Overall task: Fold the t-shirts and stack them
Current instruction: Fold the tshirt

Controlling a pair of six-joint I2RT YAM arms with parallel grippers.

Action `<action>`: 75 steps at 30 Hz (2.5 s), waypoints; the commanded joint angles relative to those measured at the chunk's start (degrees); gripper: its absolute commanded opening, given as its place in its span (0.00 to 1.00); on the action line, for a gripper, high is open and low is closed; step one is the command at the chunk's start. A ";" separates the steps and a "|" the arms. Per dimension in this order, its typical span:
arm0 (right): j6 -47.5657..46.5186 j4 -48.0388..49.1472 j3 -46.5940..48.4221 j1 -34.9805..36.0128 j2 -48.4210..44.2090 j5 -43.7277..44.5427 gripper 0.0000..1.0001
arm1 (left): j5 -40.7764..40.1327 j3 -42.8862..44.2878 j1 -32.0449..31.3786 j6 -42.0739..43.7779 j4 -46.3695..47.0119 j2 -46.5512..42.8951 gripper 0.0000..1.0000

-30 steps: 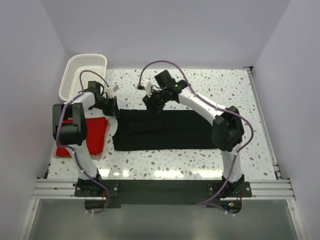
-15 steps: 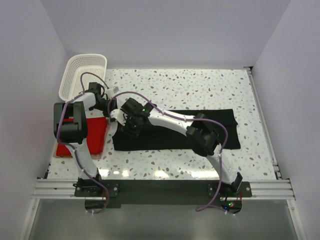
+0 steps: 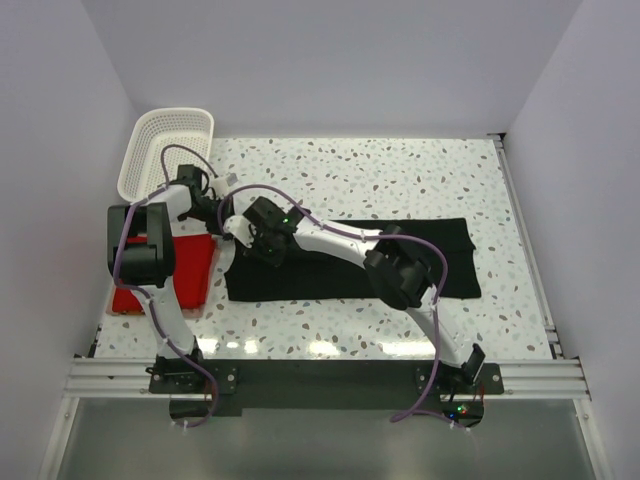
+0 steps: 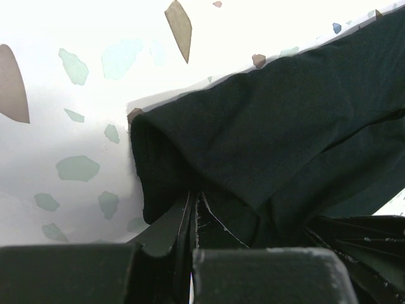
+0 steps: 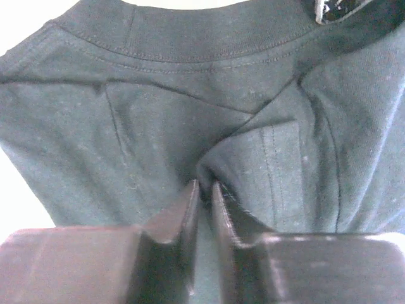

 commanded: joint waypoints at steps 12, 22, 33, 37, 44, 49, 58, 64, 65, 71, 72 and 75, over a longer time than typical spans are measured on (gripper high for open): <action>4.50 3.85 -3.70 -0.16 -9.58 -3.13 0.00 | -3.45 0.49 0.10 0.13 0.87 2.44 0.00; 7.40 4.46 -8.10 -0.07 -14.59 -6.12 0.00 | -5.21 1.28 0.10 -0.31 0.87 2.88 0.00; 7.67 0.61 -6.26 -0.16 -8.98 -8.32 0.00 | -6.35 2.07 0.10 -0.67 0.52 2.09 0.00; 8.10 -1.25 -5.11 -1.12 -9.93 -8.31 0.34 | -7.40 2.16 0.01 0.21 0.43 -1.50 0.04; 8.73 -7.03 -5.81 -14.45 -18.01 -14.81 0.49 | -13.29 3.56 0.01 3.29 0.52 -10.65 0.14; 1.27 -14.51 -9.76 -24.92 -22.94 -13.77 0.50 | -15.92 3.31 -7.94 8.72 -2.11 -13.73 0.19; -12.80 -20.24 -20.30 -45.75 -22.86 -4.02 0.43 | -19.45 -3.64 -23.80 10.14 -3.69 -12.68 0.16; -17.81 -17.78 -24.17 -50.78 -19.34 -0.06 0.35 | -24.18 -4.61 -26.09 10.06 -4.67 -8.03 0.11; -18.43 -16.12 -26.53 -50.96 -19.43 0.64 0.35 | -26.54 -4.18 -26.00 9.97 -4.41 -7.24 0.09; -23.00 -14.00 -37.51 -51.05 -23.29 3.46 0.33 | -33.59 2.30 -24.43 11.46 -2.47 2.85 0.00; -23.27 -13.99 -38.93 -50.96 -23.99 3.46 0.33 | -33.51 4.33 -22.94 11.46 -2.38 4.53 0.00; -23.62 -17.06 -42.55 -50.43 -26.80 0.14 0.34 | -32.20 15.40 -21.00 12.43 -2.47 11.81 0.00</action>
